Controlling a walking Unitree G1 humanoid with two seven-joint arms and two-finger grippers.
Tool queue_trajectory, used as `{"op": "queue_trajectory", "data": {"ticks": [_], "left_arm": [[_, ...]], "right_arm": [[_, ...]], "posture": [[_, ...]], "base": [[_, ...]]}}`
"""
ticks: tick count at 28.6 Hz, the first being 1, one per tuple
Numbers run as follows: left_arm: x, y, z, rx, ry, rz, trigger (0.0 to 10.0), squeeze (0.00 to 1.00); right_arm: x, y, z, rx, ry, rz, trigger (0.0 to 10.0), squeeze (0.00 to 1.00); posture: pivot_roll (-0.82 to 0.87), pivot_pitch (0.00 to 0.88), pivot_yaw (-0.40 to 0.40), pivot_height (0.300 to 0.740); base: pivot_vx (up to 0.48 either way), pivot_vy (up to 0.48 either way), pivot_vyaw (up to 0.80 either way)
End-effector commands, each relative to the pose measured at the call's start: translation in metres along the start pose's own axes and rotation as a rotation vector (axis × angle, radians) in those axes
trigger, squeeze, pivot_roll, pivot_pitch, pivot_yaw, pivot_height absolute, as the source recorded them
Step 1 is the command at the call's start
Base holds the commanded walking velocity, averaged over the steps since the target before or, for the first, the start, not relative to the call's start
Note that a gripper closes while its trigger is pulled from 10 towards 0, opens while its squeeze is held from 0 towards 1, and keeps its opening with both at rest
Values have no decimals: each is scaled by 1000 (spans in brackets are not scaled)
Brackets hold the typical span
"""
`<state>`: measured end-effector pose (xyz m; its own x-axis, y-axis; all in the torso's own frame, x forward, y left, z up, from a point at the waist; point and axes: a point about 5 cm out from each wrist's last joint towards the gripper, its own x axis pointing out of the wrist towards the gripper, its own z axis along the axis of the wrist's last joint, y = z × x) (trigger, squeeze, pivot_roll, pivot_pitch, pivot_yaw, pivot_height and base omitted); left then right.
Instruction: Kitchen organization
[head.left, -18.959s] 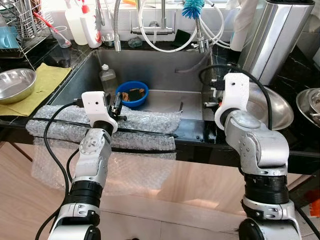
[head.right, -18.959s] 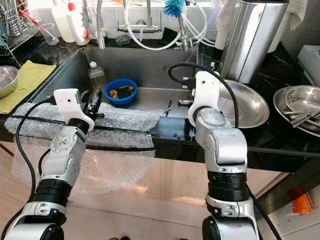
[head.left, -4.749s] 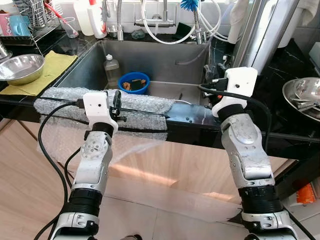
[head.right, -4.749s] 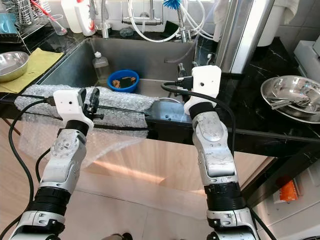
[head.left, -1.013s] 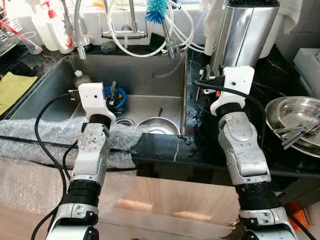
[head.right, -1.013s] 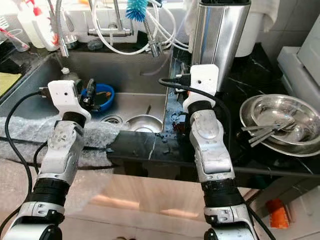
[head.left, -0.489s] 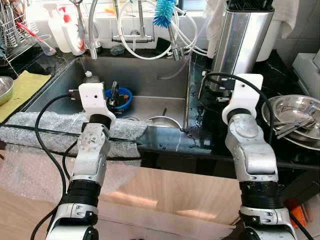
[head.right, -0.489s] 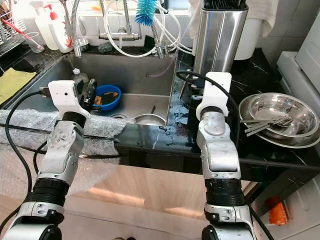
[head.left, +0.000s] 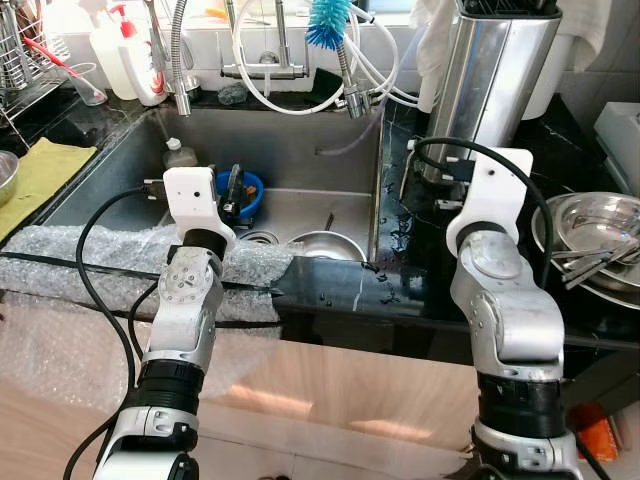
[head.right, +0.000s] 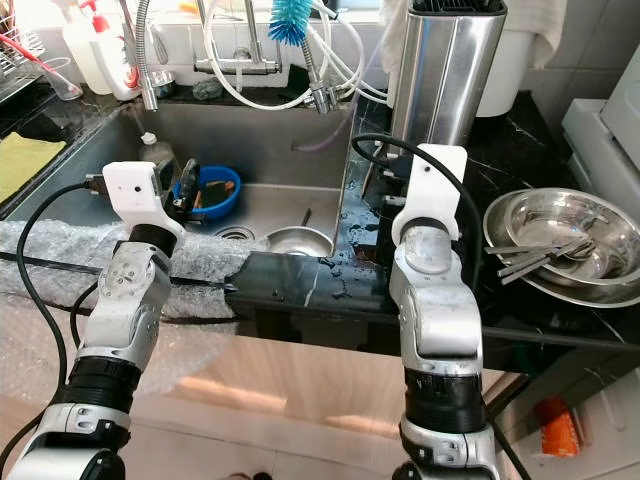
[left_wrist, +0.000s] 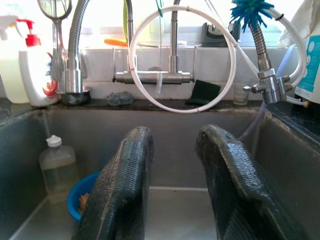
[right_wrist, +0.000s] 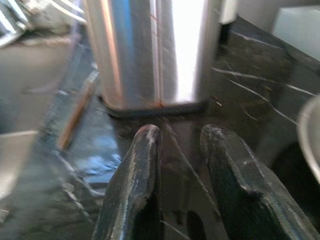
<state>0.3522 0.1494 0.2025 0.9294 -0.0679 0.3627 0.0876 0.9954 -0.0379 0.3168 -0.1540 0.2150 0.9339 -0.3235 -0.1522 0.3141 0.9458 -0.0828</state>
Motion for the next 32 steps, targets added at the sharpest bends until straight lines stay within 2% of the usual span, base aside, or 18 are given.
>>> {"op": "queue_trajectory", "data": {"ticks": [1, 4, 6, 7, 8, 9, 10, 12, 16, 19, 24, 27, 32], "left_arm": [[1, -1, -3, -1, 19, -14, 10000, 0], [1, -2, -3, -2, 20, -16, 10000, 0], [1, -3, -4, -1, 23, -18, 10000, 0], [0, -3, -5, -3, 26, -17, 10000, 0], [0, -3, -6, -3, 27, -17, 10000, 0], [0, -5, -8, -5, 32, -17, 10000, 0], [-1, -6, -9, -7, 34, -18, 10000, 0], [-2, -6, -11, -10, 39, -19, 10000, 0], [-5, -3, -14, -5, 50, -9, 10000, 0], [-5, -3, -16, 0, 56, -11, 10000, 0], [-5, -3, -16, 1, 57, -12, 10000, 0], [-5, -2, -16, 1, 56, -12, 10000, 0], [-5, -2, -16, 2, 56, -12, 10000, 0]], "right_arm": [[-4, -7, 4, 11, -8, -41, 10000, 0], [-5, -12, 4, 13, -11, -57, 10000, 0], [-6, -13, 7, 4, -56, -41, 10000, 0], [-7, -7, 13, 19, -152, 40, 10000, 0], [-9, -4, 16, 22, -182, 66, 10000, 0], [-12, 1, 19, -23, -274, 130, 10000, 0], [-14, 3, 19, -23, -304, 160, 10000, 0], [-16, 5, 14, -33, -306, 211, 10000, 0], [-18, 3, 6, -129, -346, 265, 10000, 0], [-16, 0, -2, -132, -359, 282, 10000, 0], [-16, -1, -4, -149, -361, 283, 10000, 0], [-14, -5, -8, -199, -341, 245, 10000, 0], [-14, -5, -8, -199, -351, 249, 10000, 0]], "posture": [[-87, 117, 60, 740], [-89, 118, 60, 740], [-93, 117, 60, 740], [-93, 117, 60, 740], [-93, 117, 60, 740], [-91, 115, 63, 740], [-91, 116, 63, 740], [-93, 114, 62, 740], [-94, 115, 64, 740], [-93, 115, 67, 740], [-91, 115, 68, 740], [-93, 115, 68, 740], [-93, 115, 68, 740]], "base": [[0, 0, 0], [0, 0, 0], [0, 0, 0], [0, 0, 0], [0, 0, 0], [0, 0, 0], [0, 0, 0], [0, 0, 0], [0, 0, 0], [0, 0, 0], [0, 0, 0], [0, 0, 0], [0, 0, 0]]}}
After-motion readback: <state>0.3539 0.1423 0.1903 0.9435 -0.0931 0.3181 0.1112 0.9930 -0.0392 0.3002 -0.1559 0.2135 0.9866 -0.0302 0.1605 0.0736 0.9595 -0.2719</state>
